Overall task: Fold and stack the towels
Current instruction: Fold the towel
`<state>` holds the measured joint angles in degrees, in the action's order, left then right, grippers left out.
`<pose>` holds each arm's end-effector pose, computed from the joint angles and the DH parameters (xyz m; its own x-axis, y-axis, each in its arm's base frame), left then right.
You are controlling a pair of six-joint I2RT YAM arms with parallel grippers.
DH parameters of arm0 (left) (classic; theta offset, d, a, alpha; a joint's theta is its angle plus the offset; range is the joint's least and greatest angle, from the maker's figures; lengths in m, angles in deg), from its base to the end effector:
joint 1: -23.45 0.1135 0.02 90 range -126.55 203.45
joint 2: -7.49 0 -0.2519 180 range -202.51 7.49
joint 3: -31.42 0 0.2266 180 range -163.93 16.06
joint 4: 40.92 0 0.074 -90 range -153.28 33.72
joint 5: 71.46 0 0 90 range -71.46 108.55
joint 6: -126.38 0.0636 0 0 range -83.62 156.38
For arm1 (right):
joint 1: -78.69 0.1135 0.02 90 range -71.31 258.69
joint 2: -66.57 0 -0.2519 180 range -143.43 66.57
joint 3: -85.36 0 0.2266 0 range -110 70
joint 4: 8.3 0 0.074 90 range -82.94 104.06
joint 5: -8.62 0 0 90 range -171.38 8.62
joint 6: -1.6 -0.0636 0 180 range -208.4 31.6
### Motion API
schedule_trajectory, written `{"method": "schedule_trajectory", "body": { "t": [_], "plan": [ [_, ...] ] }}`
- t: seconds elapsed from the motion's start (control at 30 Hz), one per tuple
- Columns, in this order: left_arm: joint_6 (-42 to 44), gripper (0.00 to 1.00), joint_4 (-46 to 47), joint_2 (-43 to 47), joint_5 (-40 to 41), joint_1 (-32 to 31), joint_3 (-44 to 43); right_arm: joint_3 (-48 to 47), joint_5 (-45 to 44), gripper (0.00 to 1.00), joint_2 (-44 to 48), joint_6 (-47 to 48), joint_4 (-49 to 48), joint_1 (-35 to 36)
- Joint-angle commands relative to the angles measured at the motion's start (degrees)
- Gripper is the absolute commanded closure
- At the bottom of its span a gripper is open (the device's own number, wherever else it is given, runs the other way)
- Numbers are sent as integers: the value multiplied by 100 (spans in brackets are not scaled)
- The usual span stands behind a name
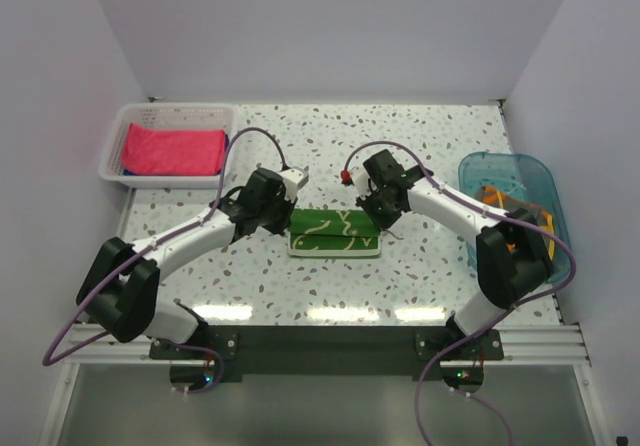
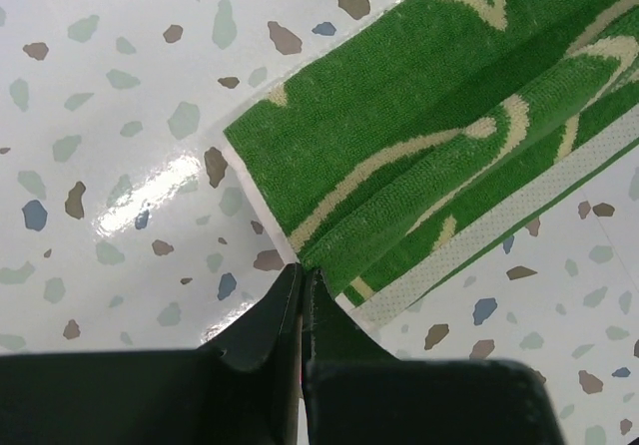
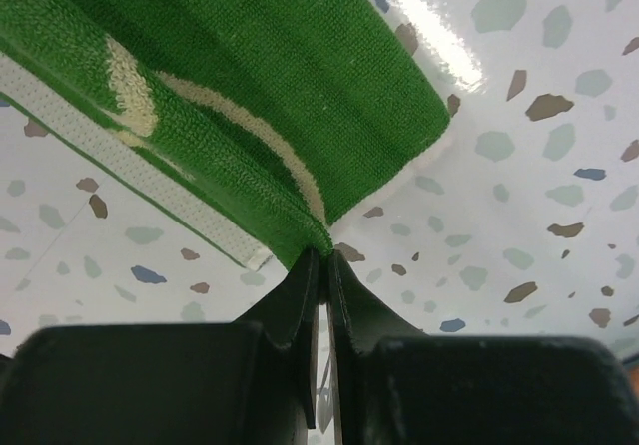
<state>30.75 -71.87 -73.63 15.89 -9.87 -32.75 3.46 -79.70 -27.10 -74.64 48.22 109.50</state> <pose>0.2408 -0.1618 0.1943 -0.6734 0.3254 -0.6638 0.5110 0.8537 -0.0999 0.2643 0.1598 0.1908 -0.6511 -0.6651 -0.3658 -0.6961 0.7153 -0.0615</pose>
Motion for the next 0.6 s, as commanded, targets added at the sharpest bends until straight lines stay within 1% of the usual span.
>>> {"method": "schedule_trajectory", "body": {
  "t": [0.0, 0.2, 0.57],
  "plan": [
    [-149, 100, -102, -79, 99, -17, 83, 159, 44, 96, 130, -216, 181, -5],
    [-290, 100, -119, -211, -77, -87, 188, 177, 79, 96, -55, -242, 172, 4],
    [-316, 100, -268, -264, 37, -113, 197, 177, 149, 96, -143, -304, 234, 22]
  ]
}}
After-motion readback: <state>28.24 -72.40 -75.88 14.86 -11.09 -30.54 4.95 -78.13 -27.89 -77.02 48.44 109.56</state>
